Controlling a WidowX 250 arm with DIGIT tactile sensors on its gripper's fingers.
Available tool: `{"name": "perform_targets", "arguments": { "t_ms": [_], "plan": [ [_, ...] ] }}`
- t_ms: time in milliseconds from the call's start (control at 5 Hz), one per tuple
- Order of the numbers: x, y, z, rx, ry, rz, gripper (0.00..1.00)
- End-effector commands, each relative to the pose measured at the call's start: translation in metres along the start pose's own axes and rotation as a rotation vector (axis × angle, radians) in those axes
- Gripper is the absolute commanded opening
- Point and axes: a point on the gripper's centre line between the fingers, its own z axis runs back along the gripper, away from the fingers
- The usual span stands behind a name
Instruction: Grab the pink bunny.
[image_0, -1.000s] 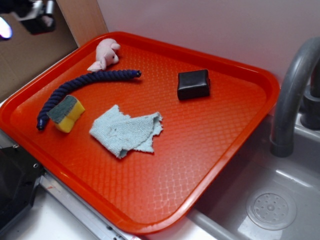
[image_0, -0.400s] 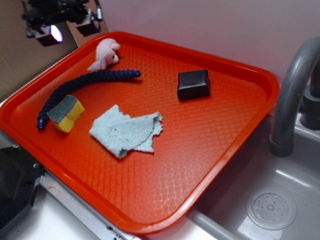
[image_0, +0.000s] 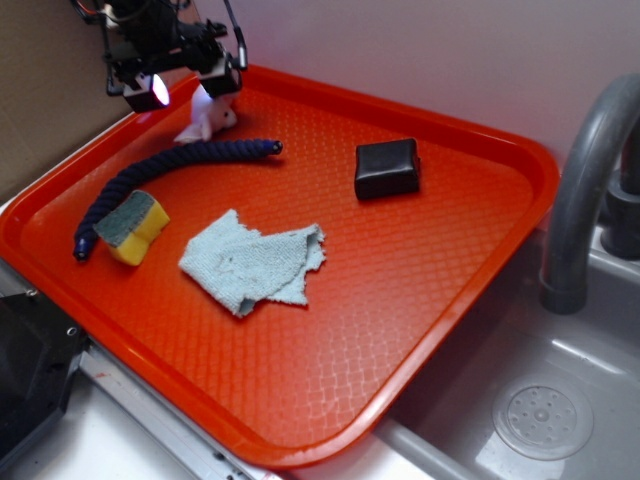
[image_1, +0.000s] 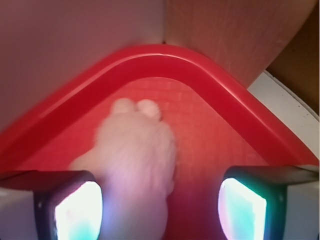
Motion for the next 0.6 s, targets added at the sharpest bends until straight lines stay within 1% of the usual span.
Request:
{"name": "perform_targets", "arguments": {
  "t_ms": [0,200,400],
  "plan": [
    [-0.0046,-0.0148,-0.0171,0.000,0.033,-0.092,1.00],
    [-0.0089,-0.0160,-0.0220,0.013,0.041,-0.116,1.00],
    [-0.0087,-0.0137,-0.0173,0.014,0.024,-0.120,0.00]
  ]
}}
